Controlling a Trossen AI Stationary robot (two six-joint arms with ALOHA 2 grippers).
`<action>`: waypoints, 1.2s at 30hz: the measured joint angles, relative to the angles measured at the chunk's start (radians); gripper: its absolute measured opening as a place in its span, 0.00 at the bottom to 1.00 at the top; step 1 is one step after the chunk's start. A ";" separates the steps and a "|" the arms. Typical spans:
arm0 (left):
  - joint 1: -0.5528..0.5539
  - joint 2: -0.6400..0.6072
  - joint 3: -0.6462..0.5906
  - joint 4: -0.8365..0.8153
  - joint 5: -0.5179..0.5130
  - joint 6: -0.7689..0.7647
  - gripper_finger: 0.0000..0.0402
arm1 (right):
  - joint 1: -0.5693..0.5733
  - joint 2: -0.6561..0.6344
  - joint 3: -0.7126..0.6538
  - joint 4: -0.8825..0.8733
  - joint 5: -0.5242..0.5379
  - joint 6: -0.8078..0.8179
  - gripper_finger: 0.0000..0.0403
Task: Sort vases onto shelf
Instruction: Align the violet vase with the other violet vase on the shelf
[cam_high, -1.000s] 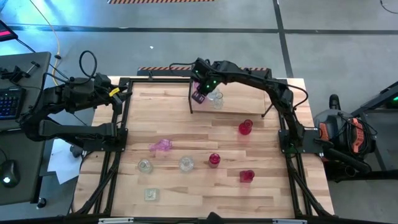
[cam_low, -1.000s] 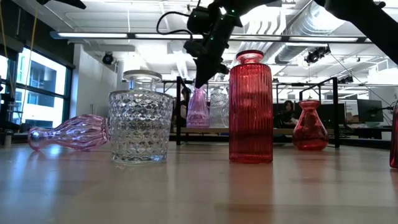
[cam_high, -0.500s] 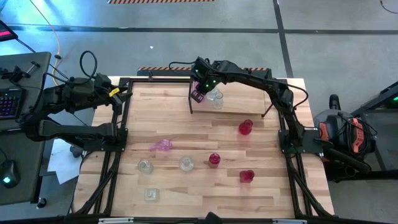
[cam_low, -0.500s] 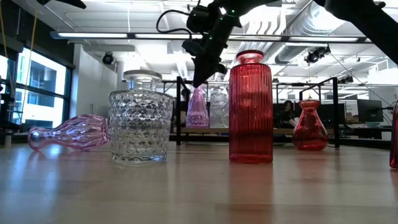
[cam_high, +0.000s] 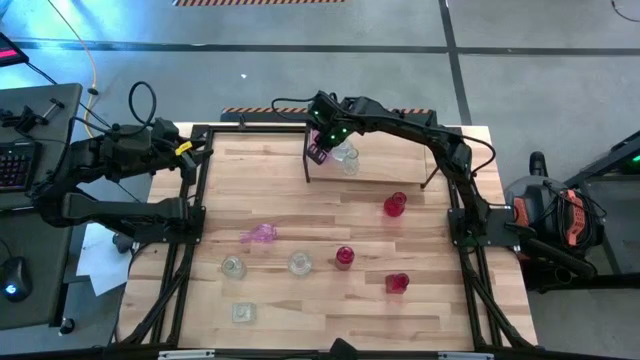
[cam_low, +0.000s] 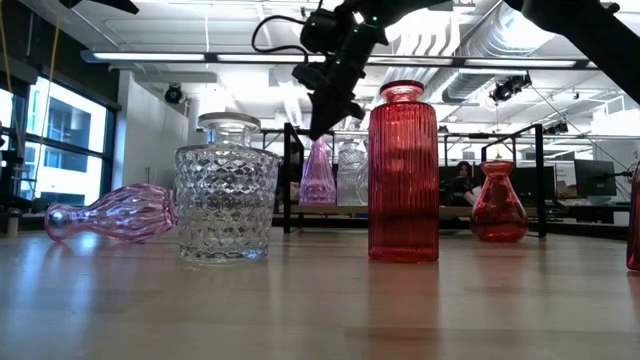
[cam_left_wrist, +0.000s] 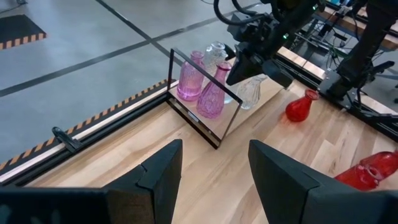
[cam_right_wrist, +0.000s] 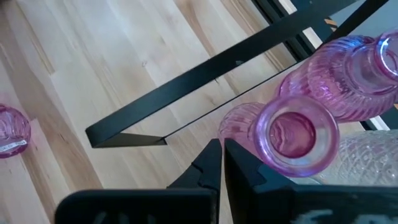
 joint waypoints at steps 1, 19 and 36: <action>0.000 0.000 0.000 0.000 0.004 0.000 0.44 | -0.001 0.000 0.000 0.003 0.000 0.000 0.00; 0.000 0.000 0.000 0.000 0.041 -0.004 0.44 | 0.005 0.000 0.000 0.032 0.007 0.000 0.00; 0.000 0.010 0.000 -0.001 0.189 0.036 0.44 | 0.185 -0.052 0.229 0.120 -0.219 -0.008 0.00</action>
